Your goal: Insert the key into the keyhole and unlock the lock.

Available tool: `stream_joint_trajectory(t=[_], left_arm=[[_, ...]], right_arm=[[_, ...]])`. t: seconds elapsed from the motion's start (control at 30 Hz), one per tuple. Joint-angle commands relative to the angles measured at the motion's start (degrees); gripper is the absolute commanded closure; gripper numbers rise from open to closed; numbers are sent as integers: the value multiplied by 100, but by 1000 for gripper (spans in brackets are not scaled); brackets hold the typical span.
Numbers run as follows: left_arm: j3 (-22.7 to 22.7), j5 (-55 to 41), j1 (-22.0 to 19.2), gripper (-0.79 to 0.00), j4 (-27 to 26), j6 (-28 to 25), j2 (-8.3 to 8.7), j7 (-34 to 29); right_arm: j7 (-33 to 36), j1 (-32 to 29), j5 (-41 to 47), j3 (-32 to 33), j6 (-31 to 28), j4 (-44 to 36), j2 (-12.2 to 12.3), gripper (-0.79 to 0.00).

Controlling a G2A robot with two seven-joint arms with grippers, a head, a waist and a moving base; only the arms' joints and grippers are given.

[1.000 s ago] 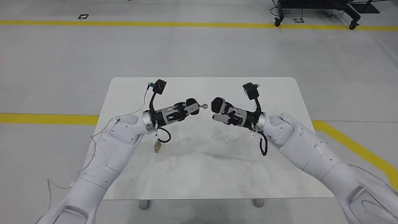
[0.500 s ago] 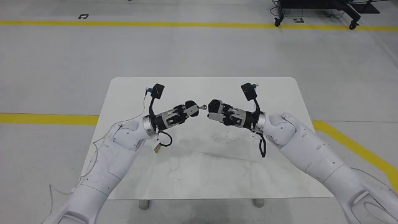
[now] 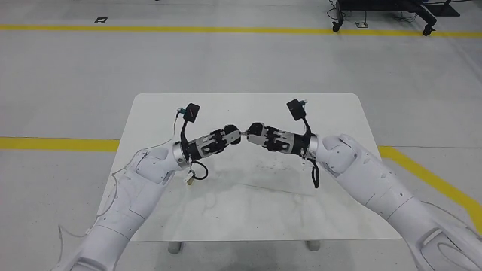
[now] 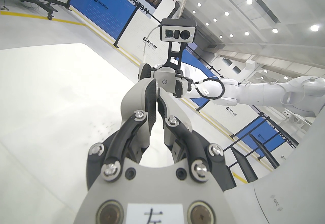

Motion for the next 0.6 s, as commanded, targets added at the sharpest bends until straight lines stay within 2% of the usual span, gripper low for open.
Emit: stream_joint_trajectory(t=[0.0, 0.03, 0.07, 0.1, 0.53, 0.57], left_arm=[[15, -20, -5, 0, -3, -14, 5, -34], [18, -31, -5, 0, -1, -23, 7, -41], [19, -35, -7, 0, 3, -27, 10, -46], [13, -43, -6, 0, 9, -24, 13, -35], [-2, 160, -18, 0, -172, 137, 66, -121], [1, 152, -17, -280, -194, 127, 68, -125]], right_arm=[[45, 12, 21, 4, 7, 38, -26, -292], [62, 15, 34, 6, 9, 64, -39, -243], [79, 20, 44, 10, 6, 84, -52, -139], [101, 23, 52, 11, 5, 108, -65, 0], [341, 29, 112, 92, -230, 296, -187, 0], [352, 20, 123, 100, -264, 304, -194, 0]])
